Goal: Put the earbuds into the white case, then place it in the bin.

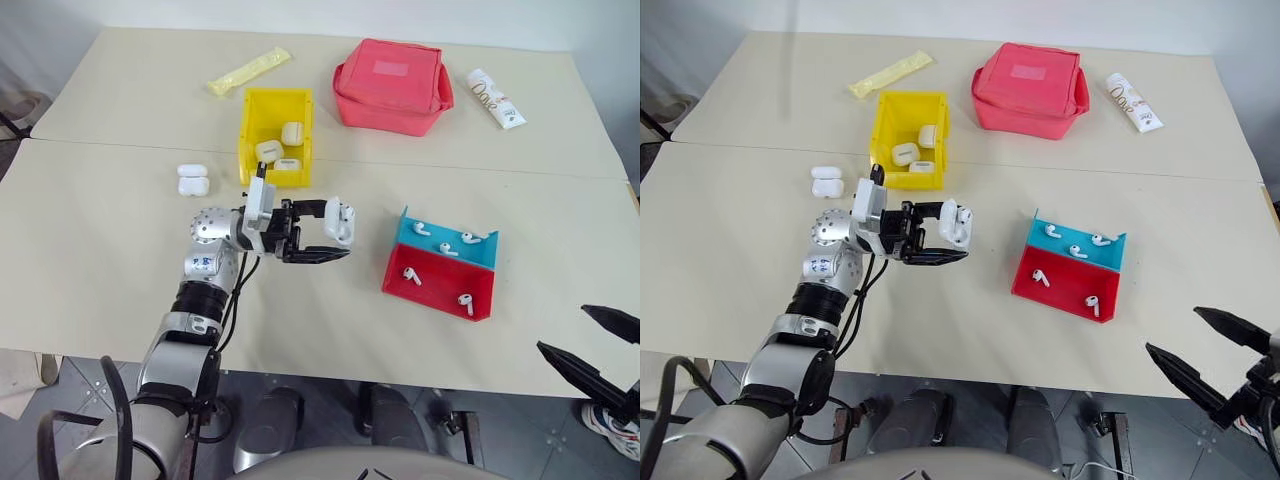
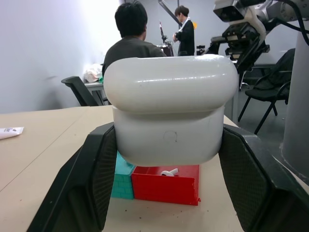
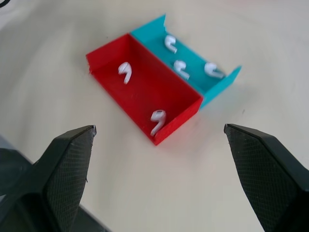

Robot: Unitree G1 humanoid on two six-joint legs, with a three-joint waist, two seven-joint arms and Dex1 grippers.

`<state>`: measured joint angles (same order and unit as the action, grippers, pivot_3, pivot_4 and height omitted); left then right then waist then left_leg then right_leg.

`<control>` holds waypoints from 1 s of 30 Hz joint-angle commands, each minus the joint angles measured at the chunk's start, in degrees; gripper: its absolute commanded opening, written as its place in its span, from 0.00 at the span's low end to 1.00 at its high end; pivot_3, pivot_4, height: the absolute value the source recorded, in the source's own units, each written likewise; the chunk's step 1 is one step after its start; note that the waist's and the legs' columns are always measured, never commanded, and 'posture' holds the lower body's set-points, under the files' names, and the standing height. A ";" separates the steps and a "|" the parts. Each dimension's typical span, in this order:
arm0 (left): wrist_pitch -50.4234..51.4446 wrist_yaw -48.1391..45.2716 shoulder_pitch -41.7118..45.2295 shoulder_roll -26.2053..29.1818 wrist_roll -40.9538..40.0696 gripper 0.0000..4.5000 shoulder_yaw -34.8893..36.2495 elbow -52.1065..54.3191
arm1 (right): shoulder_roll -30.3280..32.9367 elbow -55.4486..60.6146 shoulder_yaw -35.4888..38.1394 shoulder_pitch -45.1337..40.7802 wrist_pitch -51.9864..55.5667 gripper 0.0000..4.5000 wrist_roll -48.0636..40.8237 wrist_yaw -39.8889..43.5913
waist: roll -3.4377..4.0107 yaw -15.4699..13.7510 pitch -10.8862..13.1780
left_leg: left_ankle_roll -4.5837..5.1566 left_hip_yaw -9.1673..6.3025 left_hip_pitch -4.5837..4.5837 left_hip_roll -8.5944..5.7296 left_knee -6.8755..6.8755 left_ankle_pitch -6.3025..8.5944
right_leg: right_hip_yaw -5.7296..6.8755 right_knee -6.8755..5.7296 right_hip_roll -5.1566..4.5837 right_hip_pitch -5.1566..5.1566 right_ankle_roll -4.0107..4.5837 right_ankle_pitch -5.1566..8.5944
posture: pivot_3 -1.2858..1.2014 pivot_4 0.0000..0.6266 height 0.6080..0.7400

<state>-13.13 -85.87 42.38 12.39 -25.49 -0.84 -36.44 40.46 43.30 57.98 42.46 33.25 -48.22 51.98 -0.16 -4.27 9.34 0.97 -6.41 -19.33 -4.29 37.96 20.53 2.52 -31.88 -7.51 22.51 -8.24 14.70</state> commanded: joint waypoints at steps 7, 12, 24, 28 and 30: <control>0.43 -0.01 -0.92 2.91 -0.53 0.62 1.74 3.52 | 21.36 -6.29 -18.97 -23.44 9.38 0.99 1.60 -8.10 | 0.02 0.24 0.04 | -0.03 0.00 0.00 0.02 0.02 -0.01 | 0.03 0.00 0.01 0.02 0.02 0.01 | 0.52 0.24 1.00; 0.79 1.46 -3.02 4.00 -0.56 0.62 2.21 6.15 | 26.83 -13.31 -36.56 -42.90 13.68 0.99 4.34 -10.36 | 0.02 0.41 0.07 | -0.07 -0.10 -0.08 0.02 0.02 -0.03 | 0.13 0.02 -0.02 0.05 0.03 0.01 | 0.52 0.24 1.00; 4.13 8.14 -12.73 4.96 -1.08 0.62 2.44 19.89 | 15.83 -40.07 -74.34 -85.03 20.91 0.79 25.36 -5.64 | -0.03 1.68 0.11 | -0.19 -0.21 -0.36 -0.02 0.07 -0.11 | 0.18 -0.15 -0.05 0.23 0.04 -0.03 | 0.52 0.24 1.00; 4.61 9.55 -14.32 5.17 -1.16 0.62 2.40 22.23 | 12.14 -44.83 -78.42 -90.74 21.81 0.79 29.24 -3.02 | -0.02 1.97 0.11 | -0.23 -0.21 -0.39 -0.02 0.07 -0.16 | 0.17 -0.17 -0.02 0.29 0.06 -0.08 | 0.52 0.24 1.00; 4.80 9.99 -14.75 5.26 -1.18 0.62 2.35 22.93 | 11.05 -46.27 -79.09 -92.10 22.15 0.79 30.53 -2.28 | -0.02 2.06 0.11 | -0.27 -0.24 -0.41 -0.01 0.07 -0.19 | 0.19 -0.18 -0.01 0.30 0.07 -0.08 | 0.52 0.24 1.00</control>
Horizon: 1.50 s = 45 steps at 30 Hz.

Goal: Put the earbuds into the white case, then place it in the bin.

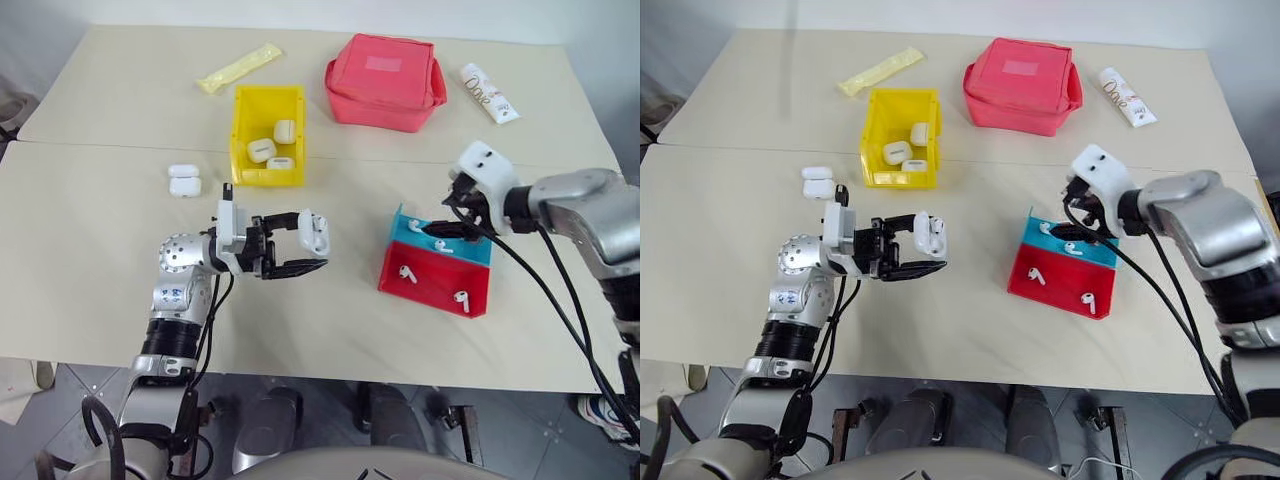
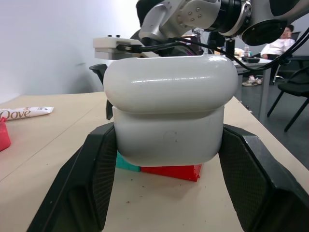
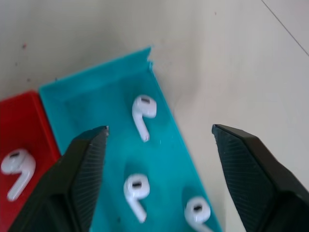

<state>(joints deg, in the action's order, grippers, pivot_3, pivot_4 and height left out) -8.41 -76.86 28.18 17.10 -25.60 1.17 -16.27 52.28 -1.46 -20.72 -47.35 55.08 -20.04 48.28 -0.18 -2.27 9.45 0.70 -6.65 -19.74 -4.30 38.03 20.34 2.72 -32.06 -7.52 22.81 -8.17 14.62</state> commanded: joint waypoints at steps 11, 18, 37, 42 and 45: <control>-0.05 2.24 -1.30 1.01 -1.06 0.62 0.27 3.78 | -7.76 -10.43 -5.15 -10.16 2.44 0.52 9.19 5.89 | 0.00 0.92 -0.05 | -0.04 0.02 -0.19 -0.01 0.02 -0.06 | -0.02 -0.18 0.01 0.31 0.02 0.00 | 0.52 0.24 1.00; -0.21 2.49 -1.27 0.98 -1.07 0.62 0.20 3.67 | -10.34 -13.26 -6.29 -12.07 4.51 0.52 11.59 7.31 | -0.03 0.92 -0.09 | -0.06 0.11 -0.42 -0.03 0.09 -0.11 | -0.02 -0.39 -0.01 0.66 0.08 -0.04 | 0.52 0.24 1.00; 0.02 3.59 -2.63 1.39 -1.21 0.62 0.32 5.26 | -13.68 -19.59 -10.08 -15.20 4.31 0.52 17.13 12.03 | -0.02 1.00 -0.11 | -0.08 0.13 -0.42 -0.04 0.10 -0.12 | -0.03 -0.48 -0.01 0.72 0.09 -0.04 | 0.52 0.24 1.00; -0.05 3.92 -2.77 1.42 -1.20 0.62 0.27 5.39 | -14.16 -20.12 -10.08 -14.92 3.62 0.52 18.11 12.62 | -0.03 1.02 -0.14 | -0.08 0.14 -0.41 -0.04 0.11 -0.13 | -0.02 -0.51 0.00 0.72 0.09 -0.04 | 0.52 0.24 1.00; -0.10 4.03 -2.78 1.43 -1.14 0.62 0.25 5.40 | -14.19 -20.24 -10.18 -14.66 3.20 0.38 18.58 13.19 | -0.03 1.01 -0.15 | -0.08 0.14 -0.41 -0.04 0.11 -0.13 | -0.02 -0.52 0.00 0.73 0.09 -0.04 | 0.52 0.24 1.00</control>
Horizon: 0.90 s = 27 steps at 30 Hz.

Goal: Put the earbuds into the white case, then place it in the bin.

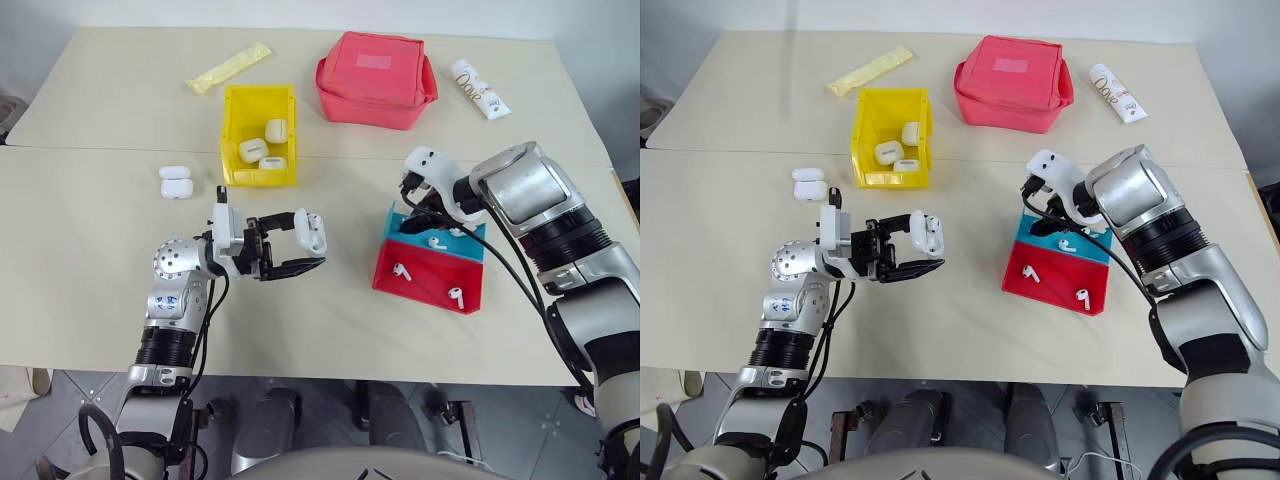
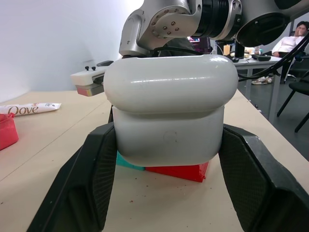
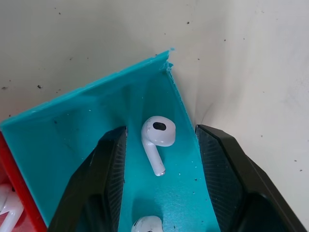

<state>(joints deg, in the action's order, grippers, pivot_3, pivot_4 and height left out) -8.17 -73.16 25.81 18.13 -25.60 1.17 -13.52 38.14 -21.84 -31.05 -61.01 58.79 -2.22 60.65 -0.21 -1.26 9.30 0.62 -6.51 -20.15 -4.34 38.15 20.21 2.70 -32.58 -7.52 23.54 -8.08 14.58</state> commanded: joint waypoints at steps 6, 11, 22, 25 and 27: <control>-0.49 0.26 -0.21 0.54 -1.02 0.62 0.23 2.25 | -0.36 -0.06 0.62 -0.67 -1.17 0.11 1.59 1.14 | -0.02 0.01 -0.04 | 0.00 0.00 0.00 0.00 0.00 0.00 | 0.00 -0.03 0.00 0.01 0.00 0.00 | 0.52 0.24 1.00; 0.18 -0.68 -0.20 -0.17 -1.32 0.62 -0.95 2.37 | 0.24 2.24 5.32 0.38 -3.55 0.11 0.68 -1.03 | -0.03 -0.02 -0.05 | 0.00 0.00 0.01 0.00 0.01 0.00 | 0.00 -0.05 0.00 0.02 0.00 0.00 | 0.52 0.24 1.00; 1.01 -3.94 3.39 -4.19 -2.30 0.62 -3.70 -1.57 | -0.74 37.45 37.51 22.57 -9.00 0.11 -22.26 -1.98 | -0.14 -0.37 -0.12 | 0.01 -0.01 -0.01 -0.02 0.06 -0.01 | 0.02 -0.08 -0.02 -0.03 0.01 0.00 | 0.52 0.24 1.00; 0.96 -5.47 6.09 -4.86 -2.60 0.62 -3.32 -4.79 | -4.07 47.80 43.72 29.69 -4.82 0.11 -32.45 -4.01 | -0.23 -0.32 -0.18 | 0.01 0.00 -0.01 0.00 0.08 -0.01 | 0.02 -0.07 -0.02 -0.05 0.01 0.00 | 0.52 0.24 1.00; 0.60 -6.71 7.81 -5.08 -2.61 0.62 -3.07 -7.20 | -6.02 52.33 46.19 33.41 -2.84 0.11 -37.97 -5.90 | -0.23 -0.30 -0.25 | 0.01 -0.01 0.01 0.04 0.08 -0.01 | 0.02 -0.07 0.00 -0.05 0.01 0.00 | 0.52 0.24 1.00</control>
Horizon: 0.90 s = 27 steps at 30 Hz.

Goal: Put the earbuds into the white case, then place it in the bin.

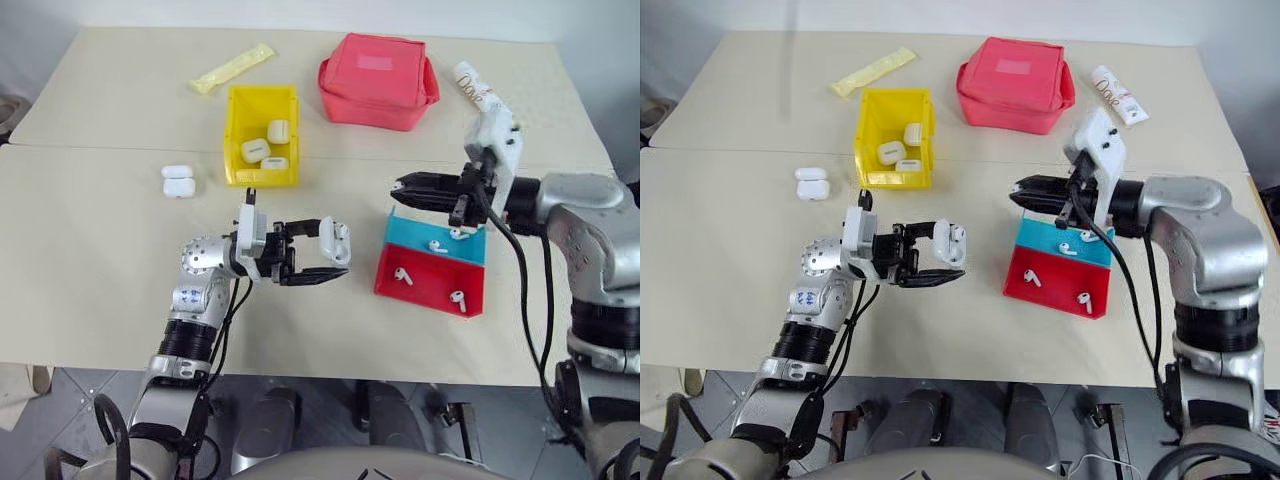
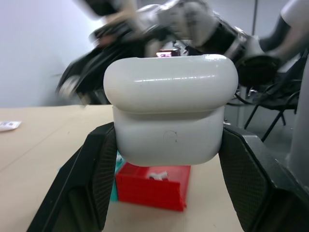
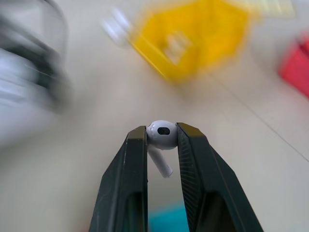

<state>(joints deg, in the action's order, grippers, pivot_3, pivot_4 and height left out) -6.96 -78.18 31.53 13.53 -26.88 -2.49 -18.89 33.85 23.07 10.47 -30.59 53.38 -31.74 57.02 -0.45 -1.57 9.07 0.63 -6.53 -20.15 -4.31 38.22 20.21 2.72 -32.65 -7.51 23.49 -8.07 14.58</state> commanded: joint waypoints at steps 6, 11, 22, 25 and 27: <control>-0.45 -5.33 6.63 -2.00 -1.52 0.62 0.44 -6.22 | -10.84 16.75 6.59 11.52 2.17 0.11 -22.67 -13.02 | -0.01 0.07 -0.10 | 0.01 0.00 0.02 -0.02 -0.02 0.00 | -0.03 -0.04 -0.02 0.02 0.00 0.00 | 0.52 0.24 1.00; 1.10 -7.59 7.83 -2.69 -2.03 0.62 0.22 -5.95 | -12.61 15.15 2.51 13.01 -3.09 0.11 -20.74 -16.30 | 0.02 0.11 -0.13 | 0.04 0.01 0.04 -0.07 0.00 -0.01 | -0.06 -0.10 -0.03 0.02 0.01 0.00 | 0.52 0.24 1.00; 2.96 -7.96 8.50 -2.56 -2.15 0.62 0.62 -4.27 | -12.71 11.04 -4.27 14.07 -11.31 0.11 -17.94 -16.59 | 0.02 0.13 -0.13 | 0.05 0.01 0.04 -0.07 -0.01 -0.02 | -0.06 -0.18 0.00 0.06 0.02 0.01 | 0.52 0.24 1.00; 2.82 -7.50 8.94 -2.65 -2.06 0.62 0.91 -4.46 | -12.55 10.99 -6.01 15.61 -12.44 0.11 -17.56 -16.08 | 0.01 0.13 -0.14 | 0.05 -0.01 0.04 -0.07 0.00 -0.02 | -0.06 -0.19 0.00 0.05 0.02 0.01 | 0.52 0.24 1.00; 3.37 -6.91 8.97 -2.75 -2.38 0.62 1.15 -3.94 | -12.21 10.51 -6.64 16.19 -13.29 0.11 -17.26 -15.92 | 0.01 0.15 -0.14 | 0.05 0.02 0.04 -0.08 0.00 -0.02 | -0.08 -0.19 -0.01 0.06 0.02 0.01 | 0.52 0.24 1.00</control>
<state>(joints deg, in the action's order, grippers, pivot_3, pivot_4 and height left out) -3.75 -85.64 38.85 11.33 -27.63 -2.18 -25.17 21.35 33.29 4.66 -14.84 41.13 -48.95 40.62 -0.44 -1.42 8.94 0.67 -6.52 -20.10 -4.39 38.22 20.19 2.64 -32.84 -7.52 23.54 -8.05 14.59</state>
